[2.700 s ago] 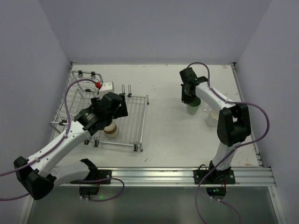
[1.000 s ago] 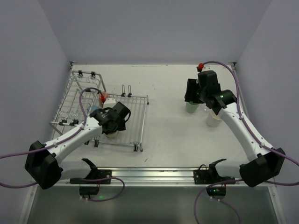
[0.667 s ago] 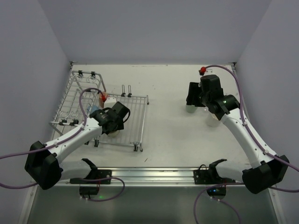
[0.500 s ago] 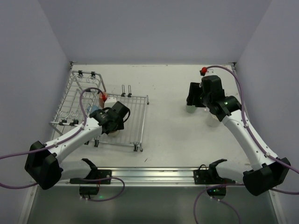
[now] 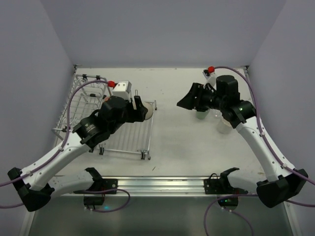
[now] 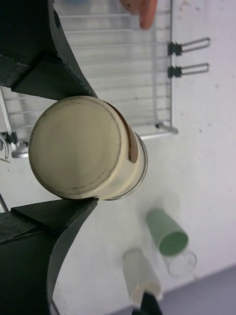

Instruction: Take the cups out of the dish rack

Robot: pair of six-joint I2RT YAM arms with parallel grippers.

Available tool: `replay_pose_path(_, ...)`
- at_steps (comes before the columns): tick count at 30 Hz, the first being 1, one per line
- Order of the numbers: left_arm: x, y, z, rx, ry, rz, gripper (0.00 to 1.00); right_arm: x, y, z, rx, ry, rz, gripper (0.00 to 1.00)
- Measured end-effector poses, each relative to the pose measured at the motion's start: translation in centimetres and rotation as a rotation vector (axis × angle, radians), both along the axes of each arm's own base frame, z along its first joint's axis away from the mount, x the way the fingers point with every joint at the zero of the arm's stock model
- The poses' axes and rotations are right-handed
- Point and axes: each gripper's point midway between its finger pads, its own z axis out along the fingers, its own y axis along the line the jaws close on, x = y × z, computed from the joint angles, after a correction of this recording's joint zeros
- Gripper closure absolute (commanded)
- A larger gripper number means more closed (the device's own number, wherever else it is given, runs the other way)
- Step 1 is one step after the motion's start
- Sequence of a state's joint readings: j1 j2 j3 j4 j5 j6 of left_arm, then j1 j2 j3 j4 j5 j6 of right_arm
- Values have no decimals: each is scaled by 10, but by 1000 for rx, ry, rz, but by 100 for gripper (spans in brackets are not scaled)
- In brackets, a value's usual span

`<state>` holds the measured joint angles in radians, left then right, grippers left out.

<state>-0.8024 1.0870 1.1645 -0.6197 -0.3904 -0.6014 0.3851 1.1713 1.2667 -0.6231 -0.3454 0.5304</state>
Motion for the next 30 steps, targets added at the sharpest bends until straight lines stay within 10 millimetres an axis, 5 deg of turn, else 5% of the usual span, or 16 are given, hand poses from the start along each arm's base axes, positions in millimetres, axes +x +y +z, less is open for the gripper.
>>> replay_pose_path(5, -22, -19, 44, -237, -202, -184, 100, -25, 39, 21, 282, 81, 167, 39)
replay_pose_path(11, -47, -43, 64, -406, -374, -393, 100, -48, 59, 24, 546, 221, 269, 41)
replay_pose_path(23, -68, -70, 93, -522, -518, -600, 100, -67, 67, 71, 794, 267, 412, 43)
replay_pose_path(30, -71, -70, 98, -528, -538, -616, 100, -68, 66, 69, 794, 286, 399, 44)
